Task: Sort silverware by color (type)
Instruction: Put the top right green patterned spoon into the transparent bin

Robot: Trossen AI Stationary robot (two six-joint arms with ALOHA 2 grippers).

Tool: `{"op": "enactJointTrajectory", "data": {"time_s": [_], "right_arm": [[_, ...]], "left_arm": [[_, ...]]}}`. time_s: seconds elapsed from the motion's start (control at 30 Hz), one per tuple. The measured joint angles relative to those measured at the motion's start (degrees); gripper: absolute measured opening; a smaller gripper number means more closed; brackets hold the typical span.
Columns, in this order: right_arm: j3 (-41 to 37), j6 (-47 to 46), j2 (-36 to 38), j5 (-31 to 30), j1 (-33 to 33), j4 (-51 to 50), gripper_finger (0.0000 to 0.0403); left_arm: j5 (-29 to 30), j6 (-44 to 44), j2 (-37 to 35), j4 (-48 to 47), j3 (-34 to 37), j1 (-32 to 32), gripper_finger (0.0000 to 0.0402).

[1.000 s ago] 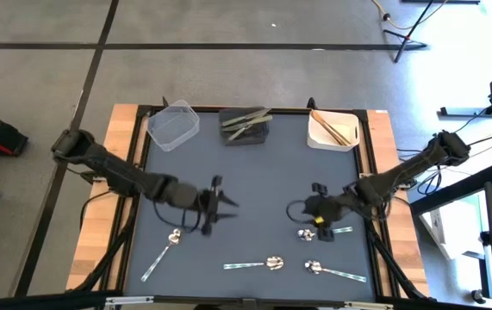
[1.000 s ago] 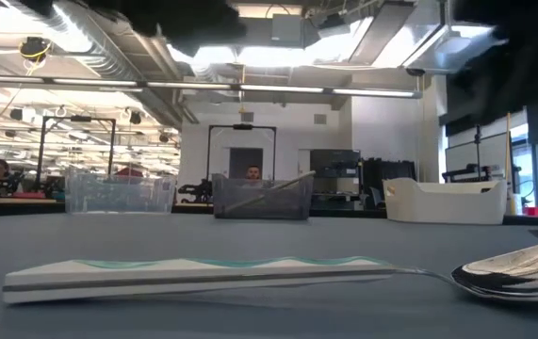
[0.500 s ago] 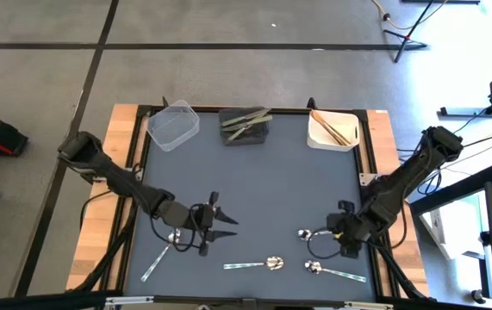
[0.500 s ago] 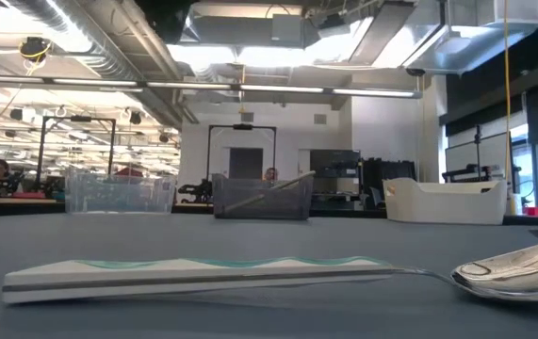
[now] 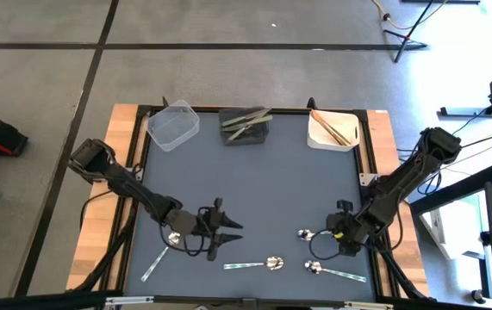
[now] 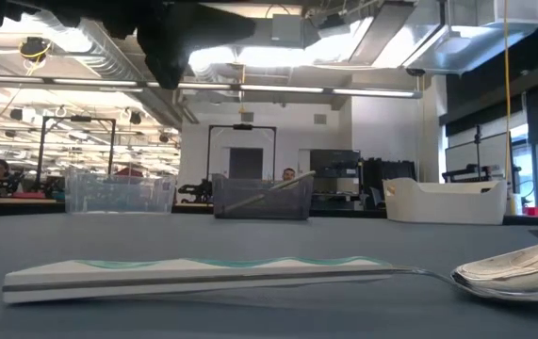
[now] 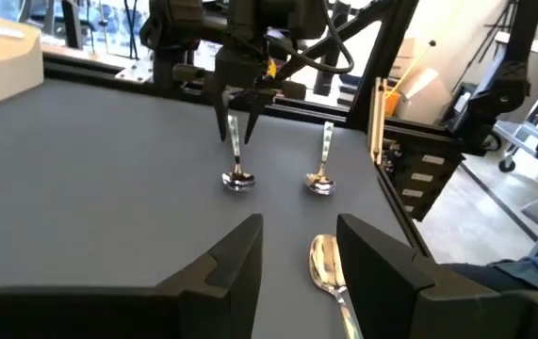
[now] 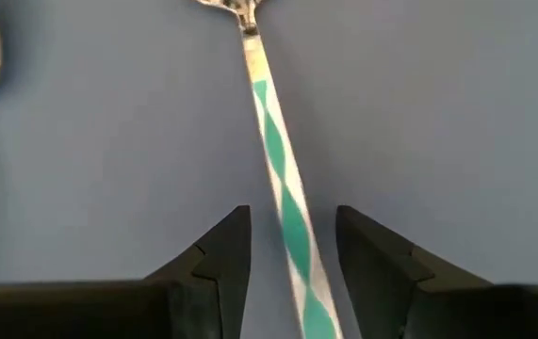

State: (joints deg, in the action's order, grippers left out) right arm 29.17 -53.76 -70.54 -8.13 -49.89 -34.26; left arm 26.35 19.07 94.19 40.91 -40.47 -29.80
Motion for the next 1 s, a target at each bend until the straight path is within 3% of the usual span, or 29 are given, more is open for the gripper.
{"op": "enactJointTrajectory", "data": {"time_s": [0.17, 0.4, 0.5, 0.63, 0.73, 0.87, 1.0], "right_arm": [[-1.7, -0.8, -0.8, -3.8, 0.0, 1.8, 0.0135], [-1.7, -0.7, -0.6, -3.2, 0.0, 1.7, 0.0025], [-0.5, 1.8, -0.2, -4.4, 0.0, 0.7, 0.0013], [3.3, 7.8, 1.4, -11.4, 0.0, 1.3, 0.0037], [5.7, 14.6, 2.1, -19.0, 0.1, 2.4, 0.0028], [6.3, 26.7, 3.1, -30.4, 1.6, 11.4, 0.0008], [5.9, 40.4, 3.1, -32.9, 6.6, 25.3, 0.0019]], "left_arm": [[0.5, 0.8, 0.2, 0.0, 0.0, 0.0, 0.0133], [1.1, -0.1, 0.2, 0.0, 0.0, 0.2, 0.0133], [1.2, -0.1, 0.2, 0.0, 0.0, 0.8, 0.0133], [2.3, -0.1, 0.2, 0.0, 0.0, 1.5, 0.0133], [5.5, -0.1, 0.2, 0.0, 0.0, 1.6, 0.0133], [11.0, -0.2, 0.2, -0.1, 0.0, 1.2, 0.0133], [17.7, -0.1, 0.2, -0.4, 0.0, 1.1, 0.0133]]}}
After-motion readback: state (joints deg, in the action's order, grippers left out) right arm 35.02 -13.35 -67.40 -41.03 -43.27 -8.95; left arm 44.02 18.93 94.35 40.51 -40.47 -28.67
